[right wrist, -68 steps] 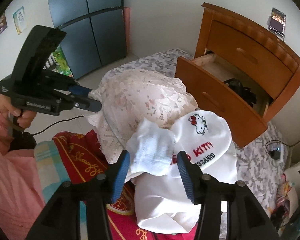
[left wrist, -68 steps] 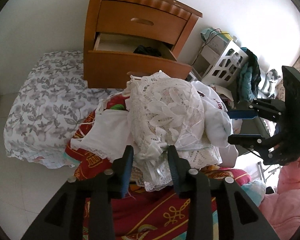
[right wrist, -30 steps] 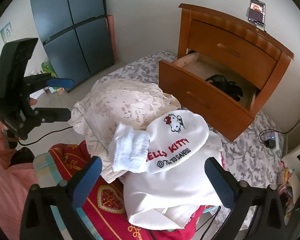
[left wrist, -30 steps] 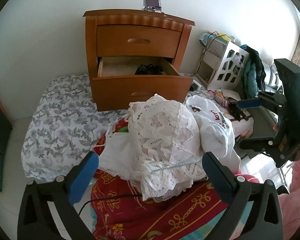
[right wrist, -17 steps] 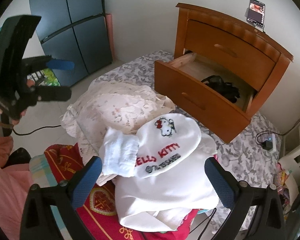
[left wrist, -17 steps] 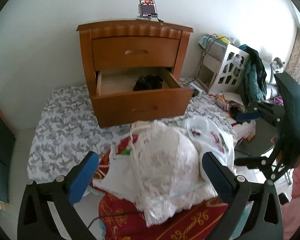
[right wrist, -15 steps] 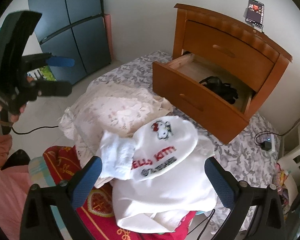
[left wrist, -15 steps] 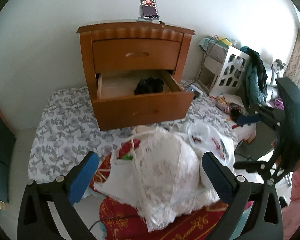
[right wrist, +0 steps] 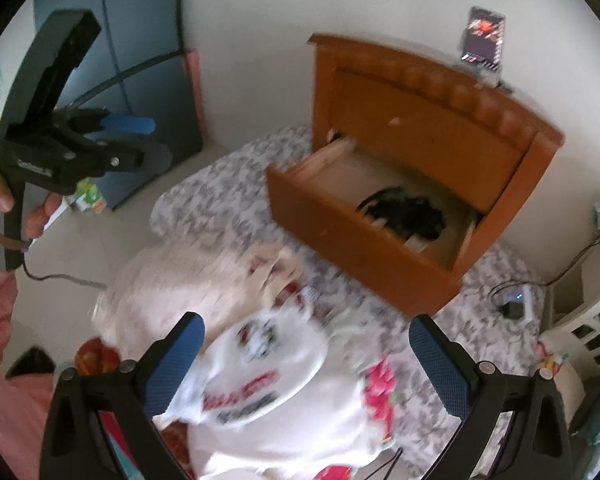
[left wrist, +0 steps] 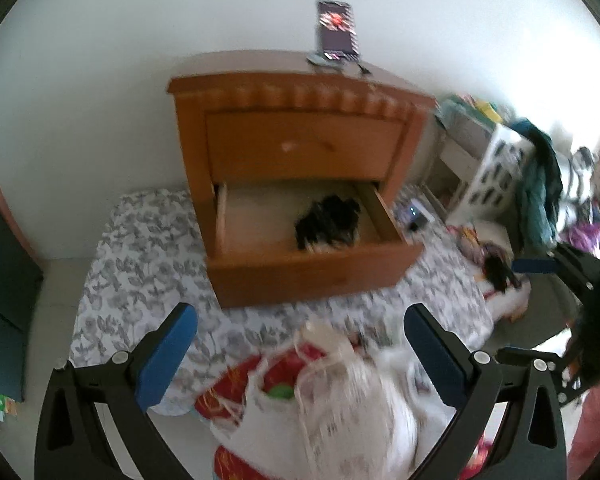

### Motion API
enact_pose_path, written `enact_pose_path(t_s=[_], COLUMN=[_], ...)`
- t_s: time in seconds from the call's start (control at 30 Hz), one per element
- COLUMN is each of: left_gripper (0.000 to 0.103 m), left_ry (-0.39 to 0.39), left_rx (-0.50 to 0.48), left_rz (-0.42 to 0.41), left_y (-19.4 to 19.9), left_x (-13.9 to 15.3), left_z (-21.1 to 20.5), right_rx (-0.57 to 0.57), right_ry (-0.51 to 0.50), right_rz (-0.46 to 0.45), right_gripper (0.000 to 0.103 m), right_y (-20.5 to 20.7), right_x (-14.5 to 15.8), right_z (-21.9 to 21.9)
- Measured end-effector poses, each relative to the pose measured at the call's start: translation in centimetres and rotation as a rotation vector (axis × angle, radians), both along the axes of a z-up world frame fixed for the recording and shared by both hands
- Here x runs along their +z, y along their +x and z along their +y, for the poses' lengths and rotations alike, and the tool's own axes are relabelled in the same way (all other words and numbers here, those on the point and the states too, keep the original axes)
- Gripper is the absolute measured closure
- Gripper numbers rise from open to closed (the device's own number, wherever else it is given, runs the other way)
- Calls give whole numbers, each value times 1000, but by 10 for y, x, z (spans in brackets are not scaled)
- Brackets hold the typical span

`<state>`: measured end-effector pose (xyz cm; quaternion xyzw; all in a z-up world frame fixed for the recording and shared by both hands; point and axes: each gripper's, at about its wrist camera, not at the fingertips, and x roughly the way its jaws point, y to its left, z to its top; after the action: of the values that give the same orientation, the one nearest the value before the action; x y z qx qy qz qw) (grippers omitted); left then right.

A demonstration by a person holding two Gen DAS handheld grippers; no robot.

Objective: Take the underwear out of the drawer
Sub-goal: 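Move both grippers back into the open drawer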

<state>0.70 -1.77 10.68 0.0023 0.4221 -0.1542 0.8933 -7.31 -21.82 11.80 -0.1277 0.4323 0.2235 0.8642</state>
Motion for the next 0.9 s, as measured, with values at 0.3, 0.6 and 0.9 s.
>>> enact_pose_path(t_s=[0.3, 0.6, 0.9], left_gripper=[0, 0, 2], left_ry=[-24, 22, 10], left_rx=[94, 74, 45], left_rz=[56, 192, 293], left_y=[97, 164, 208], left_x=[-8, -80, -137], left_z=[-1, -33, -51], right_rx=[-151, -251, -348], right_ry=[81, 111, 131], right_rz=[-42, 104, 248], right_gripper=[0, 0, 16], right_y=[101, 191, 244], right_x=[37, -29, -103], right_z=[-25, -38, -62])
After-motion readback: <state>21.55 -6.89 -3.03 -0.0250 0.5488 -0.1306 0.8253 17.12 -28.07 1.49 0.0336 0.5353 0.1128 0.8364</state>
